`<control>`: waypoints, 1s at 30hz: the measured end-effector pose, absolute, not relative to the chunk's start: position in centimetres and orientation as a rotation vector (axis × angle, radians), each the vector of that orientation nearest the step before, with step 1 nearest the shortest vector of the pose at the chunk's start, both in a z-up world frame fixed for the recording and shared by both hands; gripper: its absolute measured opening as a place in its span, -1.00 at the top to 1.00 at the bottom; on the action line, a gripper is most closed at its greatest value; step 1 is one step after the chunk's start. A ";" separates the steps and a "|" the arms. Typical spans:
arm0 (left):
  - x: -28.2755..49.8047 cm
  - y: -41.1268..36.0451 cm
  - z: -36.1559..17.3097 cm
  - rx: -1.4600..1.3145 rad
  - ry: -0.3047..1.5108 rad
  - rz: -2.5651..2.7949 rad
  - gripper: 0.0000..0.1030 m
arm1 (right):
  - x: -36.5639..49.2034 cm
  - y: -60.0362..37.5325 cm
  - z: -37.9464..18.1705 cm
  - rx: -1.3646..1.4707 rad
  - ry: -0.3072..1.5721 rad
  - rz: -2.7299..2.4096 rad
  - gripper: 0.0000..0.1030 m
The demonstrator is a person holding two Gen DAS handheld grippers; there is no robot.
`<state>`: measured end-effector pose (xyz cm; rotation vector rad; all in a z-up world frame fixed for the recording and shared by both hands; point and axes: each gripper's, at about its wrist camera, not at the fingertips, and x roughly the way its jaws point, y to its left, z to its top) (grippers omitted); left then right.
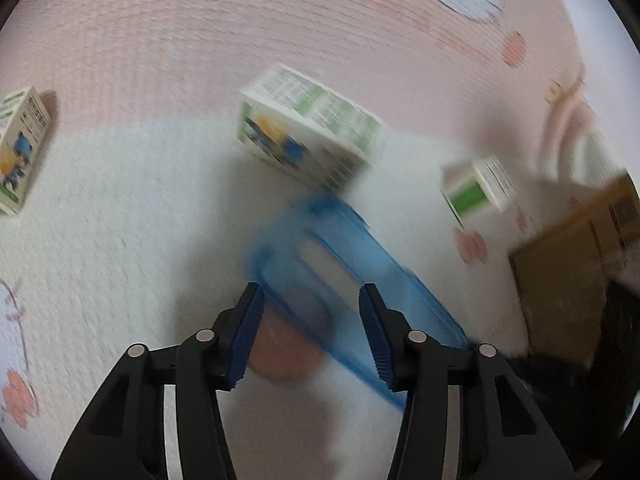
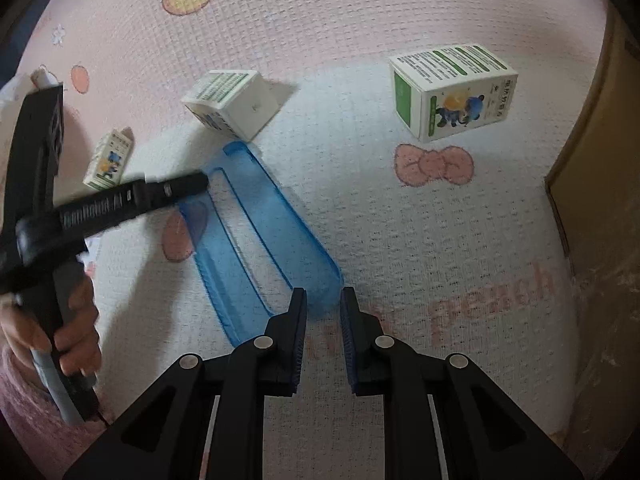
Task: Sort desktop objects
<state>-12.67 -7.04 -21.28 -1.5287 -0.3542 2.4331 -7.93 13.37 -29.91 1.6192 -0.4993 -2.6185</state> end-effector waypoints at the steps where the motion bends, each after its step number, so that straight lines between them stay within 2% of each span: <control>1: -12.0 -6.5 -21.3 -1.528 -0.336 2.414 0.06 | -7.9 13.4 -29.9 1.621 -0.495 -2.620 0.74; 3: -10.0 -5.1 -21.3 -1.523 -0.293 2.363 0.16 | -7.9 13.4 -29.9 1.621 -0.492 -2.618 0.74; 9: -7.6 -3.1 -20.1 -1.458 -0.045 2.560 0.16 | -7.9 13.1 -29.7 1.629 -0.436 -2.628 0.74; 13: -10.4 -5.7 -19.2 -1.465 -0.159 2.601 0.13 | -7.1 13.5 -29.3 1.627 -0.501 -2.614 0.73; 15: -12.1 -6.9 -19.1 -1.436 -0.235 2.626 -0.09 | -6.9 13.3 -29.3 1.640 -0.503 -2.601 0.73; 19: -15.5 -8.3 -20.1 -1.447 -0.340 2.635 -0.10 | -6.7 12.7 -30.0 1.677 -0.533 -2.554 0.73; 22: -16.9 -8.8 -21.4 -1.487 -0.420 2.595 -0.08 | -6.6 12.1 -30.4 1.684 -0.542 -2.537 0.72; 23: -16.7 -8.8 -21.4 -1.470 -0.427 2.600 0.00 | -6.6 12.0 -30.4 1.675 -0.528 -2.544 0.72; 24: -16.4 -8.7 -21.4 -1.453 -0.422 2.598 0.17 | -6.7 11.9 -30.4 1.674 -0.519 -2.542 0.72; 30: -14.0 -8.2 -21.2 -1.487 -0.268 2.598 0.19 | -7.4 13.0 -30.6 1.662 -0.567 -2.574 0.72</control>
